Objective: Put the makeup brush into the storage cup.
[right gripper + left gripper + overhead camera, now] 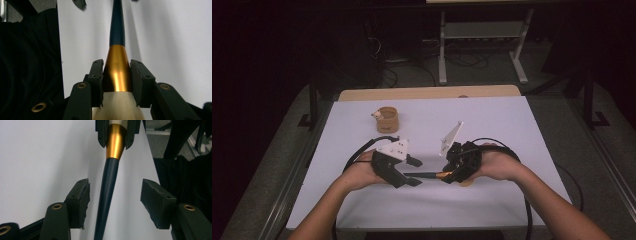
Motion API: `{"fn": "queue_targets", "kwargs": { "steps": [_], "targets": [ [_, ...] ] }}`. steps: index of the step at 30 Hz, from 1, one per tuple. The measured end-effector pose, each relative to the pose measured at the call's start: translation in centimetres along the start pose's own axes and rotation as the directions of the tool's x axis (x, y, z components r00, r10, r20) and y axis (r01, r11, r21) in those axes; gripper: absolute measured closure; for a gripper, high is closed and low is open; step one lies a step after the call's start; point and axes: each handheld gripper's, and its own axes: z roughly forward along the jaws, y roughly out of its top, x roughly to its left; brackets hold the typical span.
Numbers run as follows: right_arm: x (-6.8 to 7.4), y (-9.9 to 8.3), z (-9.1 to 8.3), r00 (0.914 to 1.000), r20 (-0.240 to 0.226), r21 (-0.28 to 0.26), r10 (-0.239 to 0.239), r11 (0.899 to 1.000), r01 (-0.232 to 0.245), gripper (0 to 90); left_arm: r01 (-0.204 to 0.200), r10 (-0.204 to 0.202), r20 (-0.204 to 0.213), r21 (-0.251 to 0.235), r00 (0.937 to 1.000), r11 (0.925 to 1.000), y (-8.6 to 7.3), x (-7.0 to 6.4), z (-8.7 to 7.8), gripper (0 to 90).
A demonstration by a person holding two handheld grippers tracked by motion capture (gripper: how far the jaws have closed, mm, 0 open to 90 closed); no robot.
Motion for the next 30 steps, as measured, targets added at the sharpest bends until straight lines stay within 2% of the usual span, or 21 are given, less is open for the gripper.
{"fn": "queue_targets", "kwargs": {
  "steps": [5,9,14,18,19,22,25,30],
  "targets": [
    [0.1,0.3,0.1,1.0,-0.002,0.011,-0.005,1.0,0.005,63.6,-0.012,0.012,0.002,0.038,0.9999,0.9992,0.5,0.0,0.5,43.1],
    [0.1,0.6,0.2,1.0,0.0,0.025,-0.002,1.0,0.002,63.6,-0.041,0.041,-0.005,0.079,0.9991,0.9961,0.9,0.1,0.9,44.8],
    [0.0,1.0,0.3,1.0,-0.002,0.045,0.001,0.999,-0.001,63.6,-0.043,0.042,0.003,0.119,0.9991,0.992,1.3,0.2,1.4,50.3],
    [-0.1,1.2,0.4,1.0,-0.002,0.054,0.009,0.998,-0.009,63.6,-0.065,0.066,-0.002,0.152,0.9978,0.9863,1.4,0.3,2.0,52.2],
    [-0.1,1.3,0.4,0.9999,-0.002,0.05,0.012,0.999,-0.012,63.6,-0.081,0.084,-0.009,0.162,0.9965,0.9834,1.5,0.3,2.1,53.0],
    [-0.1,1.4,0.4,0.9999,-0.004,0.057,0.015,0.998,-0.015,63.6,-0.086,0.09,-0.012,0.178,0.9959,0.9803,1.6,0.3,2.4,54.8],
    [-0.1,1.6,0.5,0.9999,-0.01,0.053,0.002,0.999,-0.001,63.6,-0.101,0.104,-0.006,0.209,0.9945,0.9727,1.7,0.1,3.0,56.7],
    [-0.1,1.7,0.6,0.9999,-0.012,0.05,-0.003,0.999,0.003,63.6,-0.113,0.116,-0.002,0.224,0.9932,0.9681,2.1,0.1,3.3,59.9]
  ]
}}
